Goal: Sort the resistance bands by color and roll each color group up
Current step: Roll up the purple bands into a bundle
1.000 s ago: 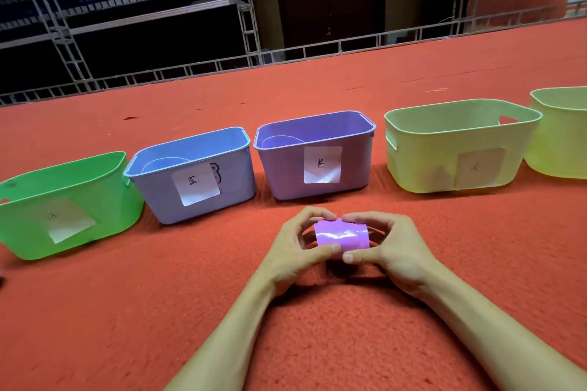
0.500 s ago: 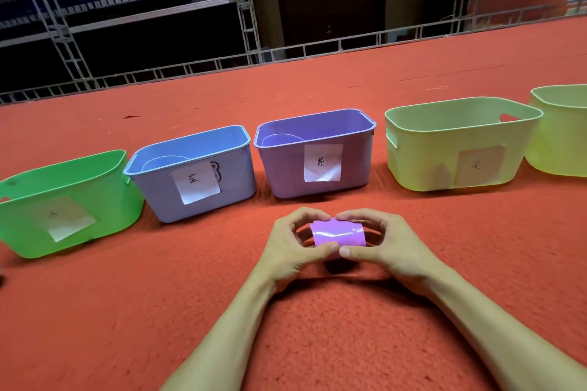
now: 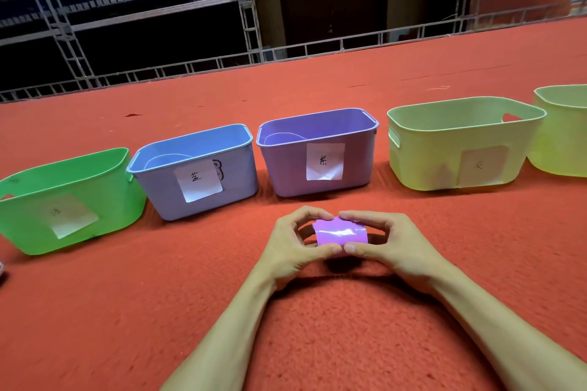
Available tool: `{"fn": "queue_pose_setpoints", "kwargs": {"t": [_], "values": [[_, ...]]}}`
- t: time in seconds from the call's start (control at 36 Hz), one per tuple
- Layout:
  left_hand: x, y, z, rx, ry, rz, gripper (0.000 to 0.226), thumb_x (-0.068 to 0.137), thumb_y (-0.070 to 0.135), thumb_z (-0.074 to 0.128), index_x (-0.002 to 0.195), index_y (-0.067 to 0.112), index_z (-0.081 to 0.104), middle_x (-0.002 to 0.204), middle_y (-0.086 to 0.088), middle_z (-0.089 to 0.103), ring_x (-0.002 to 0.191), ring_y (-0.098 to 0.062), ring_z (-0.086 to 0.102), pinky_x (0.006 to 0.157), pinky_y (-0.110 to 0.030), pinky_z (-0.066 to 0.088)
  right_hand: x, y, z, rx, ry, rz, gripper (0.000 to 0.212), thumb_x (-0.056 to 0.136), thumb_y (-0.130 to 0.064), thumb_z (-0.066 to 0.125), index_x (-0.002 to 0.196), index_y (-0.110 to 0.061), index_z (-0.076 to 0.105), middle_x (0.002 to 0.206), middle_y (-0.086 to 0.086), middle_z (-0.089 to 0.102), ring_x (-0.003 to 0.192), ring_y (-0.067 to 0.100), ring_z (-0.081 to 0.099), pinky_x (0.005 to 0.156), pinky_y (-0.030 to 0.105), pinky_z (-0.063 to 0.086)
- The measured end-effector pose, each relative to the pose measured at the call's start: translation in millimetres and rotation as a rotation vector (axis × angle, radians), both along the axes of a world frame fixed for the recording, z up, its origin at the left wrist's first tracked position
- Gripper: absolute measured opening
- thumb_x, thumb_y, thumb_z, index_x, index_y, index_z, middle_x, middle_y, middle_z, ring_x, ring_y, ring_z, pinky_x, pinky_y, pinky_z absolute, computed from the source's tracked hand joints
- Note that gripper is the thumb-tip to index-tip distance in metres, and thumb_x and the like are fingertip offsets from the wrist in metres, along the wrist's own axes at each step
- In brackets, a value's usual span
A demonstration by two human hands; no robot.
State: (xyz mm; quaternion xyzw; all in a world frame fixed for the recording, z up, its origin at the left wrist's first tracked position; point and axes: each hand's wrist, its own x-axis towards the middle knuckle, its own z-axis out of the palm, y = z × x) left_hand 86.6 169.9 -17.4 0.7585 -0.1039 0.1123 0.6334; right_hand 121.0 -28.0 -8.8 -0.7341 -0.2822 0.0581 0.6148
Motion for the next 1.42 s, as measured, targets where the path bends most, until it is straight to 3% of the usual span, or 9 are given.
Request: {"fn": "queue_pose_setpoints", "kwargs": {"t": [0.17,0.33,0.47,0.67,0.81,0.89,1.06,1.19,1.42], "values": [[-1,0,-1,-0.004,-0.009,-0.017,0.041,0.064,-0.002,0.083,0.1,0.008,0.065,0.101,0.003,0.069,0.098,-0.012,0.065,0.082,-0.025,0.052,-1,-2,2,0.016,0.112,0.052,0.053,0.069,0.001,0.081,0.115,-0.022,0.067,0.11,-0.008,0.072,0.096,0.009,0.069,0.078,0.017,0.052],[-1,-2,-2,0.023,0.004,-0.057,0.042,0.064,-0.004,0.084,0.1,0.005,0.065,0.102,0.004,0.069,0.1,-0.015,0.066,0.083,-0.031,0.054,0,-6,8,-0.071,0.013,-0.025,0.048,0.058,0.001,0.088,0.096,-0.024,0.073,0.094,-0.014,0.072,0.083,-0.006,0.067,0.069,0.005,0.045],[-1,-4,-4,0.049,0.005,-0.065,0.042,0.065,-0.004,0.084,0.101,0.004,0.064,0.102,0.005,0.068,0.097,-0.013,0.065,0.081,-0.029,0.054,1,-6,3,-0.066,0.063,-0.015,0.05,0.058,0.001,0.088,0.102,-0.015,0.073,0.111,-0.011,0.067,0.081,0.01,0.072,0.068,0.016,0.051],[-4,-6,0,0.081,0.055,-0.088,0.043,0.063,0.007,0.085,0.1,0.013,0.063,0.103,0.003,0.066,0.092,-0.013,0.062,0.08,-0.03,0.053,-4,-8,11,-0.128,0.043,-0.026,0.045,0.056,0.002,0.089,0.094,-0.016,0.074,0.08,-0.013,0.074,0.069,-0.003,0.066,0.064,0.008,0.045],[-17,-10,12,0.115,0.116,-0.138,0.035,0.073,0.016,0.078,0.104,0.015,0.06,0.109,0.0,0.063,0.097,-0.012,0.059,0.089,-0.03,0.047,-11,-12,13,-0.119,0.064,-0.04,0.045,0.055,0.004,0.088,0.094,-0.012,0.074,0.083,-0.007,0.075,0.07,0.0,0.067,0.065,0.01,0.047],[-26,-9,18,0.113,0.163,-0.176,0.035,0.076,0.008,0.074,0.107,0.018,0.061,0.113,0.0,0.061,0.093,-0.008,0.06,0.088,-0.024,0.046,-16,-16,14,-0.119,0.079,-0.031,0.047,0.054,0.005,0.089,0.095,-0.011,0.073,0.087,0.001,0.076,0.073,0.01,0.069,0.069,0.02,0.054],[-42,-11,30,0.102,0.136,-0.197,0.04,0.073,0.002,0.077,0.102,0.026,0.064,0.109,0.0,0.065,0.092,-0.014,0.064,0.084,-0.031,0.05,-32,-21,28,-0.091,0.088,-0.027,0.047,0.054,0.006,0.088,0.094,-0.011,0.073,0.089,0.011,0.075,0.075,0.016,0.069,0.072,0.029,0.057],[-49,-9,53,0.135,0.089,-0.203,0.04,0.072,0.0,0.078,0.106,0.015,0.062,0.107,-0.006,0.066,0.101,-0.019,0.064,0.096,-0.035,0.05,-43,-20,48,-0.045,0.02,-0.037,0.048,0.051,0.005,0.09,0.093,-0.012,0.074,0.09,0.005,0.076,0.082,0.02,0.072,0.077,0.032,0.059],[-53,2,87,0.108,0.048,-0.189,0.039,0.071,-0.004,0.079,0.103,0.014,0.064,0.109,-0.016,0.066,0.093,-0.021,0.066,0.079,-0.031,0.055,-45,-9,81,-0.017,-0.043,-0.015,0.047,0.051,0.002,0.091,0.093,-0.013,0.075,0.093,0.007,0.075,0.086,0.029,0.072,0.078,0.037,0.06]]}}
